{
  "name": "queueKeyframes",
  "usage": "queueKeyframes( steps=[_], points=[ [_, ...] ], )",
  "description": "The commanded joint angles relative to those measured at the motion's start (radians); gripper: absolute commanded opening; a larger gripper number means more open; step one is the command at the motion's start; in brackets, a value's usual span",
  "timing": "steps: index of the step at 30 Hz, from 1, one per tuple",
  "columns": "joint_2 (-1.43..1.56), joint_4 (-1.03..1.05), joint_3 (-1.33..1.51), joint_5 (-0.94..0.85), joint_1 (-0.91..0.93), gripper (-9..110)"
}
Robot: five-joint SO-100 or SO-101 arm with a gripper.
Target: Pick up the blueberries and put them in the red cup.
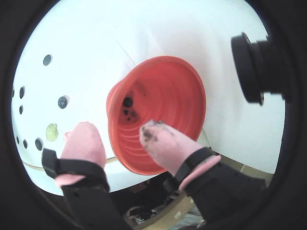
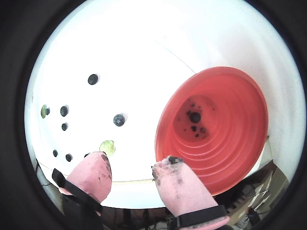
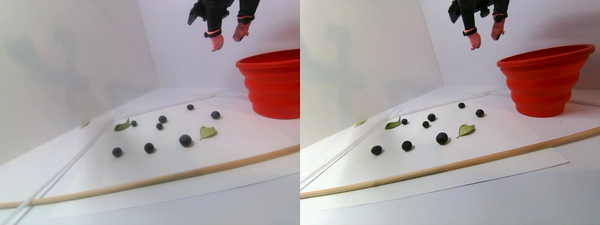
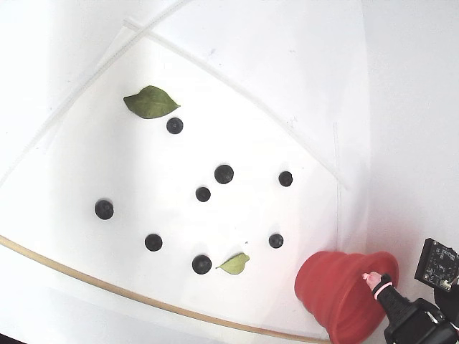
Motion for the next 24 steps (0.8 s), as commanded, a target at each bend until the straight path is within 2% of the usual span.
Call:
queueKeyframes(
  steps=[1,24],
  points=[
    [0.075,-0.002,-0.078,0.023,-0.029,17],
    [-0.094,-0.169,-0.051,0.104,-0.135,17]
  ],
)
